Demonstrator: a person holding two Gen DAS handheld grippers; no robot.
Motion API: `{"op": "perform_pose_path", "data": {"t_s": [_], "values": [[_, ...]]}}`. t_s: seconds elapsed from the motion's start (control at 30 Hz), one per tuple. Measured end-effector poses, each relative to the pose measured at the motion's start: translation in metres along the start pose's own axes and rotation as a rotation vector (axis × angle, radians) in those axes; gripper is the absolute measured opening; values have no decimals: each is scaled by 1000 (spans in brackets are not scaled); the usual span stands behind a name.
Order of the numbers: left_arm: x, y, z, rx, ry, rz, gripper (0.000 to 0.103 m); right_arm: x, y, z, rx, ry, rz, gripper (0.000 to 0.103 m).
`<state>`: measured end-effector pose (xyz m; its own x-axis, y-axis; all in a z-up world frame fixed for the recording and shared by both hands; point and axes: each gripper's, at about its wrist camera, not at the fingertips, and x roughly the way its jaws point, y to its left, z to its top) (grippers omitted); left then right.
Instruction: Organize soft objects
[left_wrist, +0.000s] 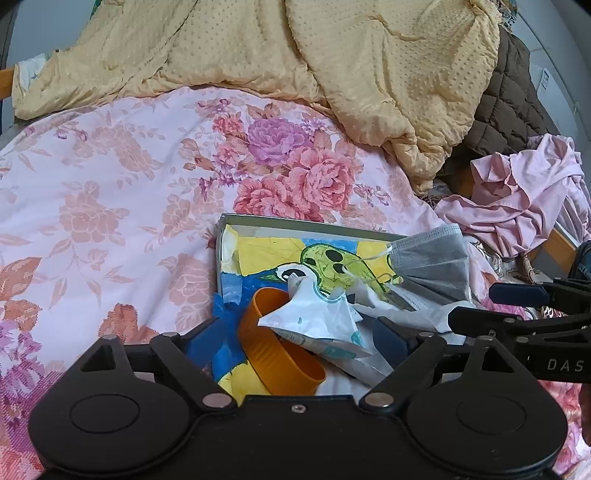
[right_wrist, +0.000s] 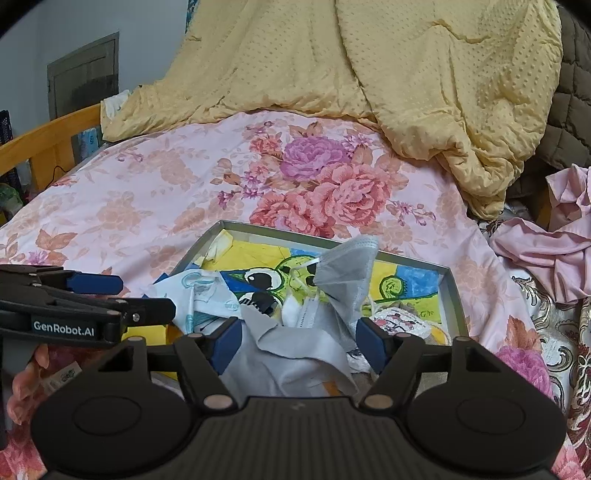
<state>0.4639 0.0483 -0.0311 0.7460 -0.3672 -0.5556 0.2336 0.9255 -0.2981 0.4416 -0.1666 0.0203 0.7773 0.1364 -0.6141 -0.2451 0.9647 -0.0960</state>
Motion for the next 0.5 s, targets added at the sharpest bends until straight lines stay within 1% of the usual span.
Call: {"op": "perform_pose_path", "data": {"t_s": [0.1, 0.13, 0.2, 0.33, 0.43, 0.5], "values": [[-4, -1, 0, 14, -7, 7, 90, -3, 0, 0, 4, -6, -4, 79], [-5, -2, 0, 16, -11, 10, 93, -3, 0, 0, 5, -8, -6, 80], [-7, -2, 0, 19, -25, 20, 96, -5, 0, -1, 12, -14, -13, 87], [-11, -1, 0, 22, -35, 32, 97, -10, -3, -1, 28, -14, -25, 88], [-15, -3, -1, 25, -40, 45, 98, -17, -6, -2, 47, -17, -35, 91], [-18, -4, -3, 27, -47, 52, 102, -23, -8, -3, 62, -19, -38, 97]]}}
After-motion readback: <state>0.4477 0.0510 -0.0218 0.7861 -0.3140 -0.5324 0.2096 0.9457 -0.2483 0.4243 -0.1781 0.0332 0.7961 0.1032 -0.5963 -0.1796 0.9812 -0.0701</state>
